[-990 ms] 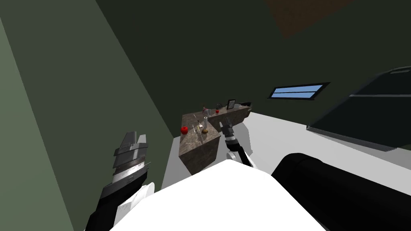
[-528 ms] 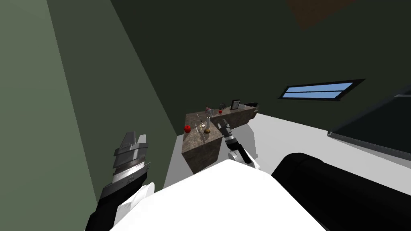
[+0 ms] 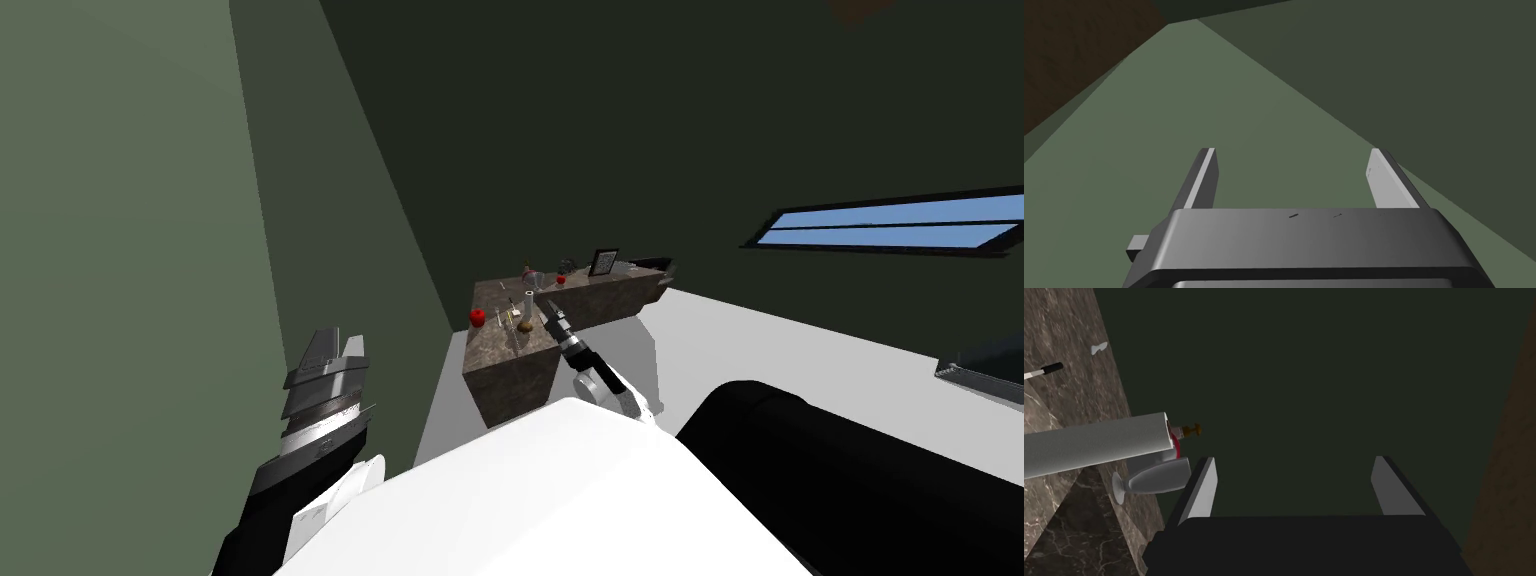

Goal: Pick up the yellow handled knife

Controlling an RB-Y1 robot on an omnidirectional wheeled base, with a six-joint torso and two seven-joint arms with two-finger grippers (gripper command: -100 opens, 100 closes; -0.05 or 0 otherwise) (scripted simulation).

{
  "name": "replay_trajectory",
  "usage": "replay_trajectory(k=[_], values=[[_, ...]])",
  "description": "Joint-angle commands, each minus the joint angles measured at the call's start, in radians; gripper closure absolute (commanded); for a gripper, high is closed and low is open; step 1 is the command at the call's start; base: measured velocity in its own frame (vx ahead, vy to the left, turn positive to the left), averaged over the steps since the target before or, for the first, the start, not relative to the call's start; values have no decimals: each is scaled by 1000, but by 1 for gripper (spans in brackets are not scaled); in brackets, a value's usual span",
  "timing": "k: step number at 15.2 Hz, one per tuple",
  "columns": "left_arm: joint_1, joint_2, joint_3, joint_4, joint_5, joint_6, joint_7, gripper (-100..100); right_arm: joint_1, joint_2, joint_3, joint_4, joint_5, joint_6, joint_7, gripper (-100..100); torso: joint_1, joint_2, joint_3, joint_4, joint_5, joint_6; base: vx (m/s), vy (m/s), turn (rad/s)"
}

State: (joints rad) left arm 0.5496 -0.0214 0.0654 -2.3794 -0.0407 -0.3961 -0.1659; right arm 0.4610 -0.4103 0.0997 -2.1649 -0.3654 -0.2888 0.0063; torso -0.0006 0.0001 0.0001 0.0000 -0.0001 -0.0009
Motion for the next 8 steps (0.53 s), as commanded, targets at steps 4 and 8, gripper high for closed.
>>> replay_trajectory(k=[4,8], values=[[0,0,0,0,0,0,0,0,-20,-100,14,34,-70,53,36,-100,0,0,0,0,0,0,-10,-3,203],[0,0,0,0,0,0,0,0,-46,-199,30,72,-158,120,79,-100,0,0,0,0,0,0,-10,-2,249]])
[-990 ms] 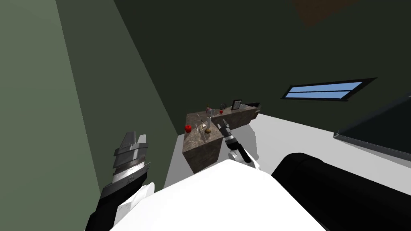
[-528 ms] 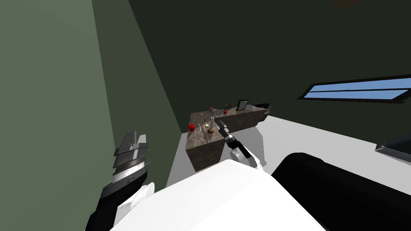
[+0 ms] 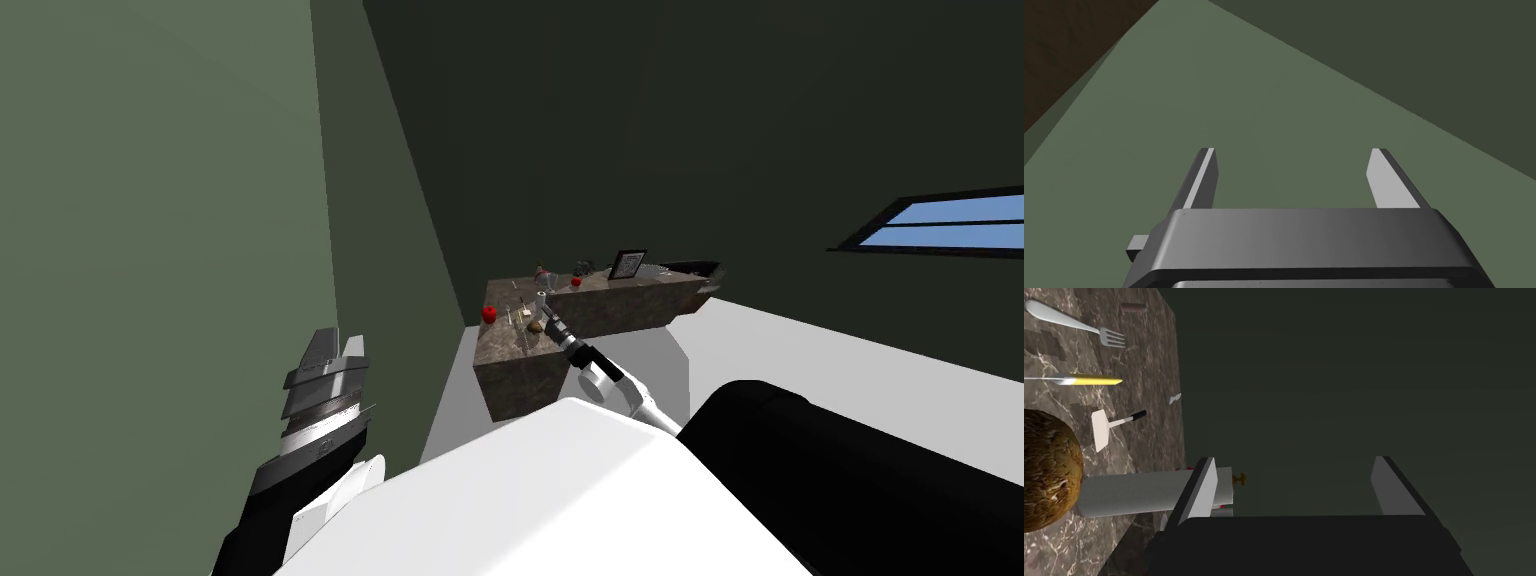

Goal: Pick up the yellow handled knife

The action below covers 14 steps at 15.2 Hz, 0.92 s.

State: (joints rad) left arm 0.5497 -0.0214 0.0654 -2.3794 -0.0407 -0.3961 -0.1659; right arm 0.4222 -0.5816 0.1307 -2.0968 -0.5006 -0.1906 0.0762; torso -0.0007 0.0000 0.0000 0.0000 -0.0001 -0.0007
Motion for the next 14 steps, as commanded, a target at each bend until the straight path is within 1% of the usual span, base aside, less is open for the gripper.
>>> replay_trajectory(k=[1,2,3,4,5,6,7,9,10,11,12,13,14], values=[[0,0,0,0,0,0,0,0,-7,-39,-1,4,-23,22,9,-100,0,0,0,0,0,0,-8,-7,92],[0,0,0,0,0,0,0,0,-20,-69,8,24,-62,58,31,-100,0,0,0,0,0,1,-10,1,206],[0,0,0,0,0,0,0,0,-20,-96,8,24,-70,58,31,-100,0,0,0,0,0,0,-10,-1,229],[0,0,0,0,0,0,0,0,-34,-123,18,45,-103,84,54,-100,0,0,0,0,0,0,-12,1,359],[0,0,0,0,0,0,0,0,-34,-142,18,45,-117,95,54,-100,0,0,0,0,0,-1,-11,-4,301],[0,0,0,0,0,0,0,0,-34,-153,18,45,-117,95,54,-100,0,0,0,0,0,0,-6,-7,74],[0,0,0,0,0,0,0,0,-47,-186,28,66,-157,132,78,-100,0,0,0,0,0,1,-9,1,186],[0,0,0,0,0,0,0,0,-47,-211,28,66,-166,132,78,-100,0,0,0,0,0,0,-8,0,185],[0,0,0,0,0,0,0,0,-60,-242,38,88,-206,171,102,-100,0,0,0,0,0,1,-8,1,237],[0,0,0,0,0,0,0,0,-60,-268,38,88,-216,171,102,-100,0,0,0,0,0,0,-9,-1,270],[0,0,0,0,0,0,0,0,-60,-269,38,88,-216,171,102,-100,0,0,0,0,0,0,-5,-5,111],[0,0,0,0,0,0,0,0,-73,-307,50,110,-257,210,126,-100,0,0,0,0,0,1,-7,3,273],[0,0,0,0,0,0,0,0,-73,-327,50,110,-266,210,126,-100,0,0,0,0,0,0,-8,0,263]])
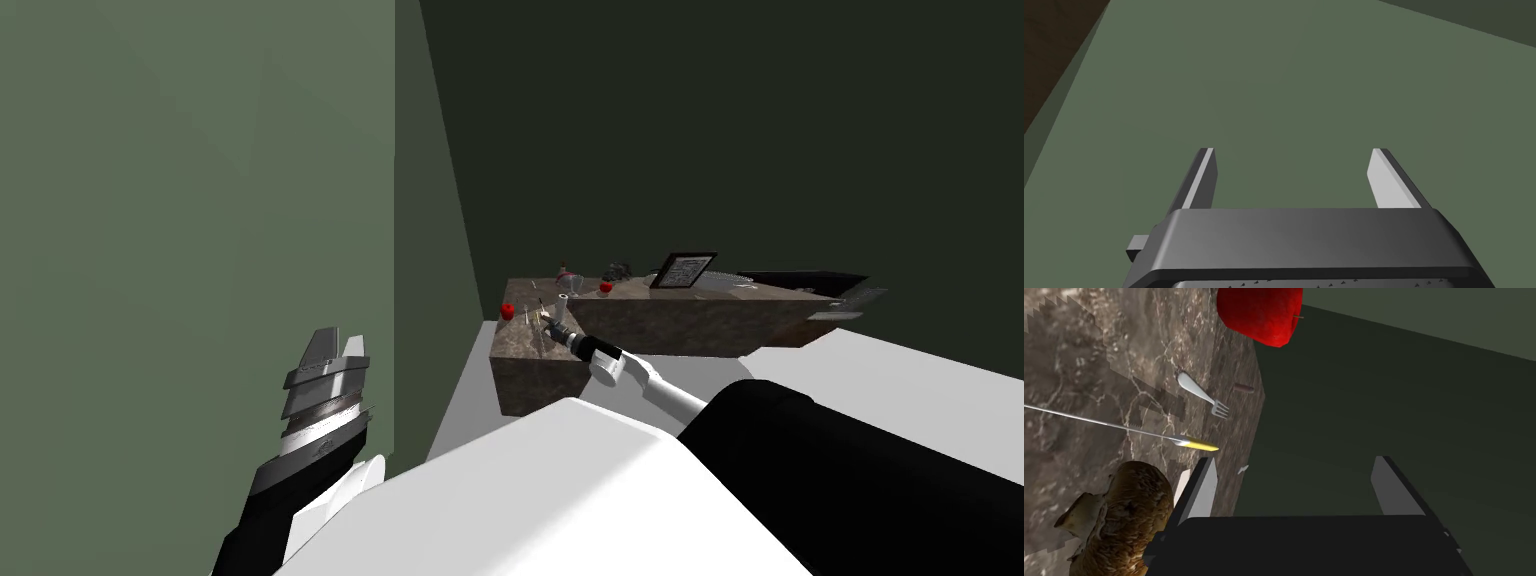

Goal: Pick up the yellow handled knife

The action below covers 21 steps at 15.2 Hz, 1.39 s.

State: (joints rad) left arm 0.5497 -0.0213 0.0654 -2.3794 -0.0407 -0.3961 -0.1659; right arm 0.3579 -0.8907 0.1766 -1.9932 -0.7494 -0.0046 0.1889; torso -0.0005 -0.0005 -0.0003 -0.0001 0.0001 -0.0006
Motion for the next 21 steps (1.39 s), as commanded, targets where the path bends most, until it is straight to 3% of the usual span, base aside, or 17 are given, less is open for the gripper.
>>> replay_trajectory(k=[1,3,4,6,7,10,11,12,14,15,17,18,20,21], values=[[0,0,0,0,0,0,0,0,-21,-50,16,29,-50,50,38,-100,0,0,0,0,0,0,-10,1,311],[0,0,0,0,0,0,0,0,-21,-75,16,29,-68,64,38,-100,0,0,0,0,0,0,-8,-3,204],[0,0,0,0,0,0,0,0,-33,-113,28,51,-108,100,62,-100,0,0,0,0,0,1,-15,0,253],[0,0,0,0,0,0,0,0,-33,-132,28,51,-120,103,62,-100,0,1,1,0,0,0,-22,-8,158],[0,0,0,0,0,0,0,0,-45,-168,41,74,-159,143,87,-100,0,1,0,0,0,1,-23,-3,190],[0,0,0,0,0,0,0,0,-56,-243,55,96,-222,184,111,-100,0,2,1,0,0,-1,-34,-9,294],[0,0,0,0,0,0,0,0,-56,-243,55,96,-222,184,111,-100,0,2,1,0,0,0,-13,-9,92],[0,0,0,0,0,0,0,0,-66,-279,69,119,-259,223,135,-100,0,1,1,0,0,1,-15,-2,154],[0,0,0,0,0,0,0,0,-66,-297,69,119,-272,223,135,-100,0,1,0,0,0,0,-13,3,186],[0,0,0,0,0,0,0,0,-76,-327,84,141,-307,263,159,-100,0,0,0,0,0,1,-18,-1,233],[0,0,0,0,0,0,0,0,-76,-349,84,141,-322,263,159,-100,0,0,0,0,-1,-1,-17,-6,197],[0,0,0,0,0,0,0,0,-85,-372,99,163,-349,302,182,-100,0,-1,-1,-1,-1,-1,-12,5,270],[0,0,0,0,0,0,0,0,-85,-399,99,163,-371,302,182,-100,-1,-2,-2,-1,-1,-1,-8,-3,152],[0,0,0,0,0,0,0,0,-92,-429,115,184,-407,341,205,-100,-1,-3,-2,-1,-1,0,-7,2,206]])
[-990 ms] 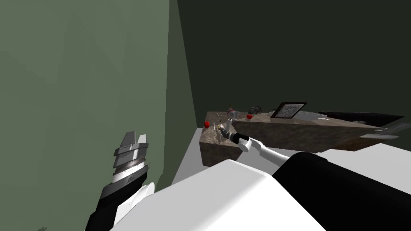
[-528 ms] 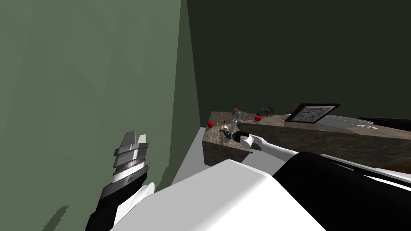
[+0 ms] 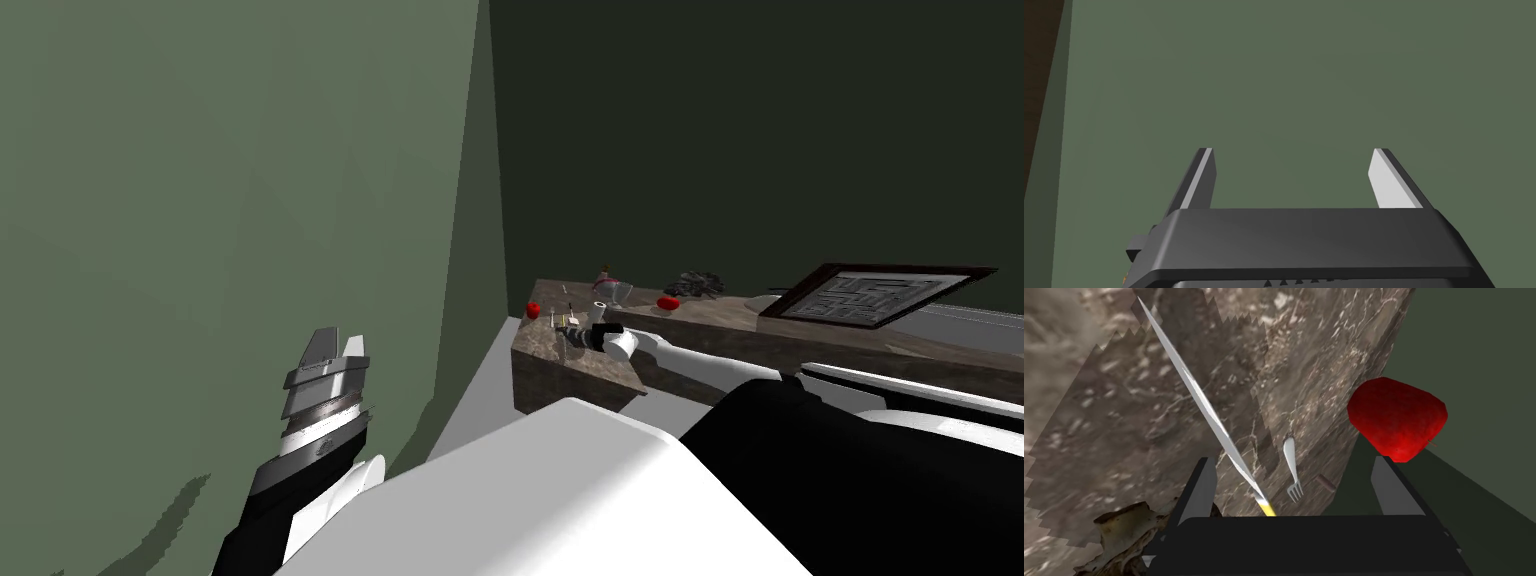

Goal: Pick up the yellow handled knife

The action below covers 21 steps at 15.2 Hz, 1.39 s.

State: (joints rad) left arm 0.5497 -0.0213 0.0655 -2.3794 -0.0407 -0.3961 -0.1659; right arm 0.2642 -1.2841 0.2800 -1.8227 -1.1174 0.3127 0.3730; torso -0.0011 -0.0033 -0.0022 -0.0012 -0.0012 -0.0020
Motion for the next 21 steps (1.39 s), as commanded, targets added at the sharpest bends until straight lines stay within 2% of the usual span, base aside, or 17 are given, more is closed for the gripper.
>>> replay_trajectory(k=[1,2,3,4,5,6,7,10,11,12,13,14,15,17,18,20,21], values=[[0,0,0,0,0,0,0,0,1,-50,11,14,-50,24,21,-100,0,0,0,0,0,0,-11,-5,238],[0,0,0,0,0,0,0,0,1,-55,11,14,-52,24,21,-100,0,0,0,0,0,0,-3,-1,103],[0,0,0,0,0,0,0,0,-5,-94,28,35,-95,62,43,-100,0,0,0,0,0,1,5,14,271],[0,0,0,0,0,0,0,0,-5,-101,28,35,-99,62,43,-100,0,-1,0,0,0,0,-6,-3,226],[0,0,0,0,0,0,0,0,-11,-136,45,55,-142,94,65,-100,0,-1,0,0,0,0,-12,-13,194],[0,0,0,0,0,0,0,0,-11,-145,45,55,-145,99,65,-100,-1,-1,0,0,0,0,-8,-11,209],[0,0,0,0,0,0,0,0,-15,-174,63,75,-184,131,85,-100,-2,-1,-1,0,0,1,-1,-4,285],[0,0,0,0,0,0,0,0,-18,-225,81,94,-231,170,105,-100,-2,-2,-1,0,0,0,7,-2,300],[0,0,0,0,0,0,0,0,-20,-261,99,113,-272,198,124,-100,-2,-2,-1,-1,0,1,10,-4,286],[0,0,0,0,0,0,0,0,-20,-261,99,113,-272,204,124,-100,-2,-3,-2,-1,0,0,10,-6,229],[0,0,0,0,0,0,0,0,-21,-293,118,130,-310,236,141,-100,-2,-3,-2,-1,0,1,5,-11,259],[0,0,0,0,0,0,0,0,-21,-293,118,130,-310,236,141,-100,-3,-3,-2,-1,0,0,3,-14,213],[0,0,0,0,0,0,0,0,-20,-323,136,146,-344,266,158,-100,-3,-2,-1,-1,-1,1,20,-8,319],[0,0,0,0,0,0,0,0,-20,-350,154,161,-373,295,173,-100,-3,-3,-2,-1,-1,1,9,-10,215],[0,0,0,0,0,0,0,0,-20,-350,154,161,-379,295,173,-100,-3,-3,-2,-1,0,1,22,-5,155],[0,0,0,0,0,0,0,0,-16,-395,187,188,-432,344,199,-100,-4,-3,-2,-1,0,1,26,-6,259],[0,0,0,0,0,0,0,0,-16,-395,187,188,-436,344,199,-100,-4,-4,-2,-1,0,1,20,-15,211]])
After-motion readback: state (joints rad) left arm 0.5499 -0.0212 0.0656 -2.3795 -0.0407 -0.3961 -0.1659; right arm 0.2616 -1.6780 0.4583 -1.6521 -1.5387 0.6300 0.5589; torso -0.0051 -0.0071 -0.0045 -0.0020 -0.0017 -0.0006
